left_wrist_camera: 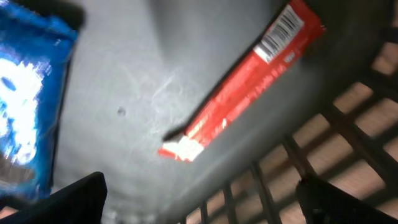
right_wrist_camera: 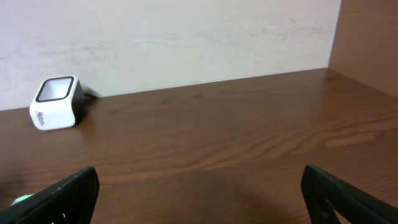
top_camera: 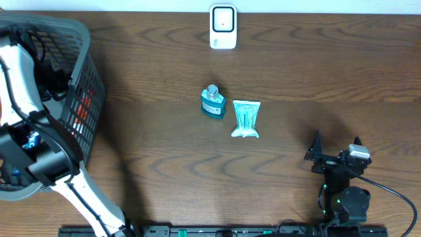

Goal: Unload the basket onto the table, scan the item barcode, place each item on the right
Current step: 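Reach into the basket and grasp the red toothpaste box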

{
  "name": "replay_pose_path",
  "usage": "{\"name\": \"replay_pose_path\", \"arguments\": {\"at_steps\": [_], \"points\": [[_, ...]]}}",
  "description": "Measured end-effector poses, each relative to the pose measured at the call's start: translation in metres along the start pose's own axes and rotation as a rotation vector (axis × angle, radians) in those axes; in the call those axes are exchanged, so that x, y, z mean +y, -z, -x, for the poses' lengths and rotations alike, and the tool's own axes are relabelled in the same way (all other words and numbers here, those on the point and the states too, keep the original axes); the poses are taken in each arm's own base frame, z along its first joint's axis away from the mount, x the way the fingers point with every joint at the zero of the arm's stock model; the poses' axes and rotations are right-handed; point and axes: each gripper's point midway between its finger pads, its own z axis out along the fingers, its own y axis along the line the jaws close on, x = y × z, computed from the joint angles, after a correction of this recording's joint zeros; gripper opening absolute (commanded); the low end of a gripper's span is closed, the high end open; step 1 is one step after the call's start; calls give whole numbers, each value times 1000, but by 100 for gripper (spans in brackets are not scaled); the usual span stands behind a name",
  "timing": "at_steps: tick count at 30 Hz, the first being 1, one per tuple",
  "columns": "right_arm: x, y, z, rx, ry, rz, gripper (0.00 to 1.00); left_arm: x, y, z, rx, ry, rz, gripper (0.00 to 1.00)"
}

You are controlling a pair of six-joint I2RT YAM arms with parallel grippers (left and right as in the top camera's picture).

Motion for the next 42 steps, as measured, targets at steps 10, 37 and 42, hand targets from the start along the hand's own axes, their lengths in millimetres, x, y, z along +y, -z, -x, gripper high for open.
{"name": "replay_pose_path", "arguments": {"at_steps": [10,37,42], "points": [[0,0,0,0,0,0,99,-1,-61,-5,34,-54,0,98],[0,0,0,0,0,0,99,16,-78,-7,-8,-4,54,7],[0,0,0,0,0,0,99,40,-33,9,-75,106,131,7]]}}
